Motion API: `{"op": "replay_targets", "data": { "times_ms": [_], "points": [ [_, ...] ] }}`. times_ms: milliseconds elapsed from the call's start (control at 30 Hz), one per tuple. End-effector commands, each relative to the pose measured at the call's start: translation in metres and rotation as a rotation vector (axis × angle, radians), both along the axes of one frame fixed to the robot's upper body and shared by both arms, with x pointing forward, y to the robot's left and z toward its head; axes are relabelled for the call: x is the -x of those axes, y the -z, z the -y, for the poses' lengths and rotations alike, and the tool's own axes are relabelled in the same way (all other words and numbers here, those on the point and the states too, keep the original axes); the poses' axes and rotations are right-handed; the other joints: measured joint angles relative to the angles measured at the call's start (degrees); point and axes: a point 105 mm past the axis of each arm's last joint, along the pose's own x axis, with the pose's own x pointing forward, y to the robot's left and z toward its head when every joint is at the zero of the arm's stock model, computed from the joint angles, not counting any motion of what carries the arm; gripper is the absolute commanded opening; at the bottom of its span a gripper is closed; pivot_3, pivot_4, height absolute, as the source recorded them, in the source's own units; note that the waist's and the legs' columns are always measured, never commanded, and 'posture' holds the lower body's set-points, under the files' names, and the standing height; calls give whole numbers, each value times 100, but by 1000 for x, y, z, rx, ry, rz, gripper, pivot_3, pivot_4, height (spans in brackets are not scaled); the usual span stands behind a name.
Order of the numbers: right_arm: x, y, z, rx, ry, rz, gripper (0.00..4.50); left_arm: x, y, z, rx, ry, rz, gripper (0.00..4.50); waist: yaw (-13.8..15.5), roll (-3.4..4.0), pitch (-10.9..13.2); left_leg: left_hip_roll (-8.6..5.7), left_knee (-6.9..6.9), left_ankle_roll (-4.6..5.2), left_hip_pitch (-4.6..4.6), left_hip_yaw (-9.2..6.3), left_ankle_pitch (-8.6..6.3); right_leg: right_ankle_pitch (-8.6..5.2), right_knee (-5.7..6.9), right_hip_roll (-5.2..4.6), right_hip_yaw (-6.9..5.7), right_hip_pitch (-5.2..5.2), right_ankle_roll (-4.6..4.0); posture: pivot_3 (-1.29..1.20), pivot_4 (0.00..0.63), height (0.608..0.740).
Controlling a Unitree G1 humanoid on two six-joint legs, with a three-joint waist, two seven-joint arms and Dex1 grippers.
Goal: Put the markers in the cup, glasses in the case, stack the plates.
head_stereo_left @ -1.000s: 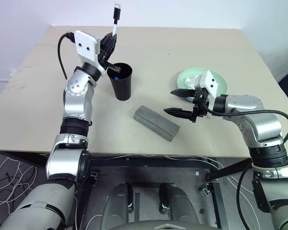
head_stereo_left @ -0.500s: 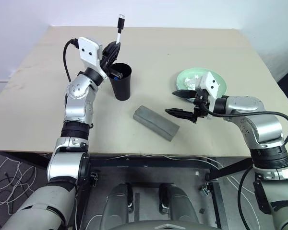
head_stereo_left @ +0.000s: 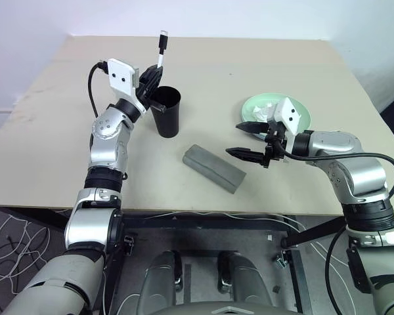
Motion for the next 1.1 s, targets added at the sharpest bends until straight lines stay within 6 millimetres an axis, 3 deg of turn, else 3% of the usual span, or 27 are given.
{"op": "replay_targets", "data": {
  "times_ms": [33,433,700,900,1100],
  "points": [
    [2,-14,1,1,1,69,4093,5,-17,5,-6,24,66,349,1,0,0,0,0,0,0,0,0,0,0,0,0,0,0,0,150,713],
    [2,-12,3,11,9,72,4093,7,-14,3,-12,20,61,4388,-2,0,0,0,1,1,1,0,1,0,1,0,0,0,1,0,150,713],
    [2,-13,2,10,1,72,4093,18,-23,5,-14,60,54,4452,-2,0,0,0,2,2,1,0,1,0,3,0,0,1,1,0,150,713],
    [2,-12,8,-10,9,56,4093,63,-32,-13,-95,225,-31,4452,-77,1,0,4,0,0,6,0,2,1,7,5,2,1,2,0,150,713],
    [1,-9,11,-37,14,44,4093,99,-21,-30,-181,329,-152,4452,-129,0,0,6,-1,-9,35,-1,0,-19,3,0,1,28,-3,0,150,713]
  ]
}}
